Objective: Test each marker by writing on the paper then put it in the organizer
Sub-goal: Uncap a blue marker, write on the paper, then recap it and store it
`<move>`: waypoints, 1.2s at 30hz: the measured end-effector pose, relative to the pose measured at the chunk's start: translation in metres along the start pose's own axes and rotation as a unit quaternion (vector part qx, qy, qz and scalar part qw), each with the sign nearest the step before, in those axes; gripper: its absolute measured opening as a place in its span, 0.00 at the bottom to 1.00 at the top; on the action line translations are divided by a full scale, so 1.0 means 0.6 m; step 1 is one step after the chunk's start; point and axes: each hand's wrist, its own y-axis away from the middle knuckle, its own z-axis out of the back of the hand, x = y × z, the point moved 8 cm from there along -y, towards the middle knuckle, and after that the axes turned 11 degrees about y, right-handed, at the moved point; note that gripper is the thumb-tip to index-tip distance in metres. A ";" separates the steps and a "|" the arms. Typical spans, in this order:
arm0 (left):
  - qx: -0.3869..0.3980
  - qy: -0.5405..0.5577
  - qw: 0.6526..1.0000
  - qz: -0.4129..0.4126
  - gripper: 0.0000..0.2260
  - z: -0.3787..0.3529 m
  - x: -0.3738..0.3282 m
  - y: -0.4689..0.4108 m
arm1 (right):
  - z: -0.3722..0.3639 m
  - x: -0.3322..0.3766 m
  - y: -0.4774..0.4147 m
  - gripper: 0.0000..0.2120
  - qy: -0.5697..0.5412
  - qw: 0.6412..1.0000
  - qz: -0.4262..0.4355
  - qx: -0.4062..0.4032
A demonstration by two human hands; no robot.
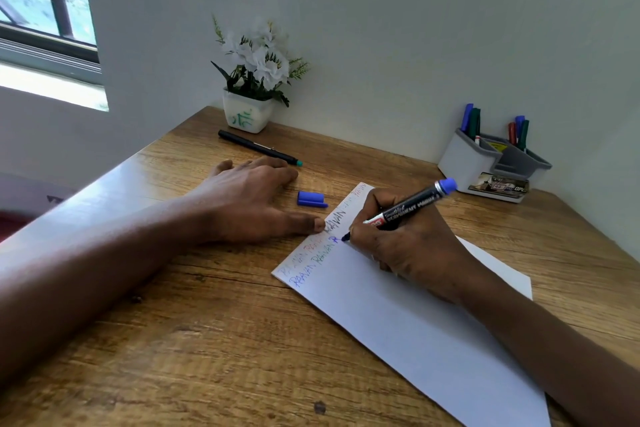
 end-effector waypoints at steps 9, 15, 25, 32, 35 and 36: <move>-0.004 -0.001 1.000 -0.001 0.51 -0.003 0.006 -0.005 | -0.004 -0.002 -0.001 0.04 -0.002 1.000 0.002 0.009; -0.003 0.005 1.000 -0.004 0.50 -0.001 0.002 0.003 | 0.000 -0.007 -0.001 0.05 -0.001 1.000 -0.016 0.005; 0.009 0.014 1.000 0.005 0.51 -0.001 -0.003 0.008 | 0.000 -0.009 -0.003 0.06 -0.010 1.000 -0.006 -0.010; 0.007 0.013 1.000 0.004 0.50 0.000 -0.005 0.010 | 0.004 -0.011 -0.001 0.05 -0.010 1.000 -0.011 -0.018; 0.010 0.012 1.000 0.008 0.50 0.000 -0.004 0.009 | -0.001 -0.010 0.000 0.04 -0.006 1.000 -0.018 -0.006; 0.012 0.012 1.000 0.010 0.49 0.000 -0.004 0.009 | 0.000 -0.012 0.000 0.04 -0.010 1.000 -0.022 -0.016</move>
